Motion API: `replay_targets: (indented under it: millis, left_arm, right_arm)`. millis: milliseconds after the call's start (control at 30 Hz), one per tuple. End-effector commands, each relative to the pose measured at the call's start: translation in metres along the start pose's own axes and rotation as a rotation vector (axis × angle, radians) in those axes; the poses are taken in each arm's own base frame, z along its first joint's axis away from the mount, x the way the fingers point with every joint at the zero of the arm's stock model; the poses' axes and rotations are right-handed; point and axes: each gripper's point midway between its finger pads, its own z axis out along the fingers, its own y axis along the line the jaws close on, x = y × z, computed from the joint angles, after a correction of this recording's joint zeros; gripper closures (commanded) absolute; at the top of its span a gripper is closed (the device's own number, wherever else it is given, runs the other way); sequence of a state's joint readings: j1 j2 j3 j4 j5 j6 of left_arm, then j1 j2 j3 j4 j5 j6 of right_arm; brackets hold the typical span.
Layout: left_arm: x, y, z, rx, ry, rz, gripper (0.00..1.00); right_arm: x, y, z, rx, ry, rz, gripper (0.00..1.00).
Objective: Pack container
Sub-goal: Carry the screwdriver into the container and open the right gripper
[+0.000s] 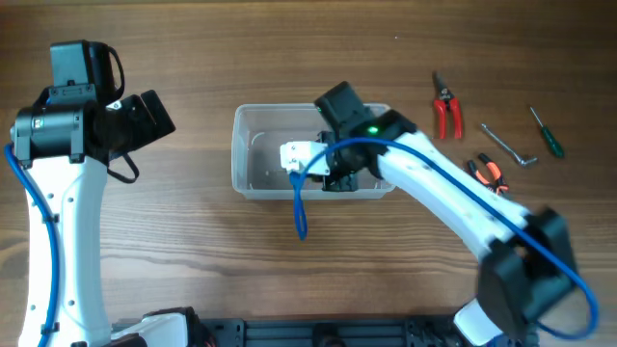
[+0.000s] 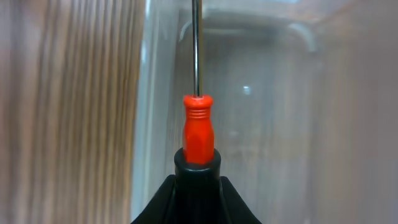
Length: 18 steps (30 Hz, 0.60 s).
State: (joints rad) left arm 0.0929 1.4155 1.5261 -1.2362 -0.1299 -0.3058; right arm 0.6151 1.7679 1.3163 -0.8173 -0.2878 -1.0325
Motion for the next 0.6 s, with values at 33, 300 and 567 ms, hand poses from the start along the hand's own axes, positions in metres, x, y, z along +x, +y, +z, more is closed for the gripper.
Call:
replay_targets:
  millis: [33, 300, 567]
  left_arm:
    - [0.002, 0.000, 0.002, 0.002, 0.014, -0.021, 0.00]
    - [0.002, 0.000, 0.002, 0.002, 0.014, -0.021, 0.00]
    - [0.004, 0.001, 0.002, -0.001, 0.024, -0.019, 0.00]
  right_arm:
    - [0.016, 0.005, 0.053, -0.096, 0.020, 0.032, 0.96]
    - [0.028, 0.014, 0.077, -0.155, 0.059, 0.119, 0.74]
    - [-0.005, -0.066, -0.024, 0.215, 0.040, 0.535, 0.32]
